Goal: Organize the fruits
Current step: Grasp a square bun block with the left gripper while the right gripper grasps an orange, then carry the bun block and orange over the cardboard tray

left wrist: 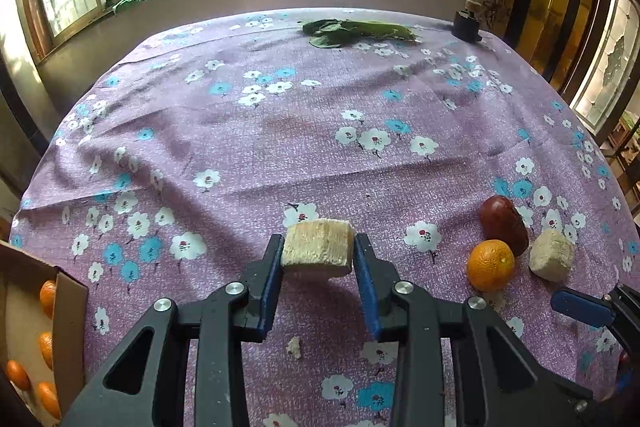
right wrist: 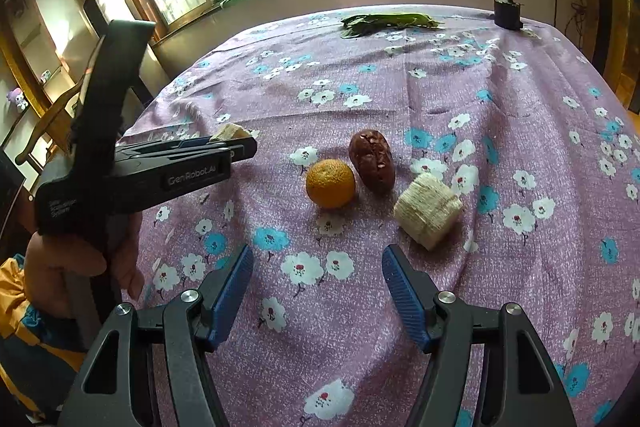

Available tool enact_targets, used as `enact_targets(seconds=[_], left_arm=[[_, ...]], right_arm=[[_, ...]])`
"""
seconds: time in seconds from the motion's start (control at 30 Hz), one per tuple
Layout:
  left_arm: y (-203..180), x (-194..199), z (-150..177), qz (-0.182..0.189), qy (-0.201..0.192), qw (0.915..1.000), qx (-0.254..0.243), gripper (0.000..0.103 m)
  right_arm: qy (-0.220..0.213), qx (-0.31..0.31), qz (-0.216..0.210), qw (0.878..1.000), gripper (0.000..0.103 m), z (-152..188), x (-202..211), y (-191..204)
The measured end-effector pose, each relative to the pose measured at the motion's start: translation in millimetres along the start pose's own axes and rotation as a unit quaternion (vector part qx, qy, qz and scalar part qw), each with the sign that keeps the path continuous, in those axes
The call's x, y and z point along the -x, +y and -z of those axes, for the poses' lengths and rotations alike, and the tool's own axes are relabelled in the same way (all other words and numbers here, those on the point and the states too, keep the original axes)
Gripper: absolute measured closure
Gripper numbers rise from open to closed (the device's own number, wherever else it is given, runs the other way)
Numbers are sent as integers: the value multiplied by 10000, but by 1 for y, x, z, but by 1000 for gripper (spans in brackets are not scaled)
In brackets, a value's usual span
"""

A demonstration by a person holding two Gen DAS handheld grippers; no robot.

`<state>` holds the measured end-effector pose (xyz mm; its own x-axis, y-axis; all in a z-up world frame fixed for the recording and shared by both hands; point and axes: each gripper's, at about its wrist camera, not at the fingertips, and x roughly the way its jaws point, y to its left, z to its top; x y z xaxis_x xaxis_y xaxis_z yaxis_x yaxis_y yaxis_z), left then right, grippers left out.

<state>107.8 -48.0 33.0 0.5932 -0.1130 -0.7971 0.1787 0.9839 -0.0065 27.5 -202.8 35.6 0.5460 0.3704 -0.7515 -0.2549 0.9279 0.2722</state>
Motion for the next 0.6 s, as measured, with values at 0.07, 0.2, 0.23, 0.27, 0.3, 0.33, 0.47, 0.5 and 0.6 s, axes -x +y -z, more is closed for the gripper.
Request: enact_targets(seconds=[0.07,0.2,0.23,0.27,0.3,0.33,0.47,0.5,0.6], left_arm=[[5,13,3,-85,-70,9999,84,70],[12,32,12,-178,-130,9996,202,70],[13,35,15,-187,-130,9995,213,70],[14,38,18,-191,-139,9995,216,70],[15,41,21,-198,-145,9995,216,70],[15,44,24,-208,-141,9995,214,70],[17,53,36,-209,-135,9994,240,70],[17,54,38,-211,-142,9994,240,70],[21,61,46,-206,-156,9993,284,70]], right_arm=[[-4,36,41,10000,32,-7,-8,4],[40,155,273,9995,37,-21,-26,9],[57,168,338,9993,40,-24,-31,9],[78,183,365,9991,41,-27,-35,8],[111,206,402,9989,46,-29,-40,7],[185,247,465,9984,56,-31,-46,7],[242,398,536,9975,67,-29,-51,8],[241,364,461,9980,67,-28,-47,8],[100,395,435,9982,67,-22,-32,15]])
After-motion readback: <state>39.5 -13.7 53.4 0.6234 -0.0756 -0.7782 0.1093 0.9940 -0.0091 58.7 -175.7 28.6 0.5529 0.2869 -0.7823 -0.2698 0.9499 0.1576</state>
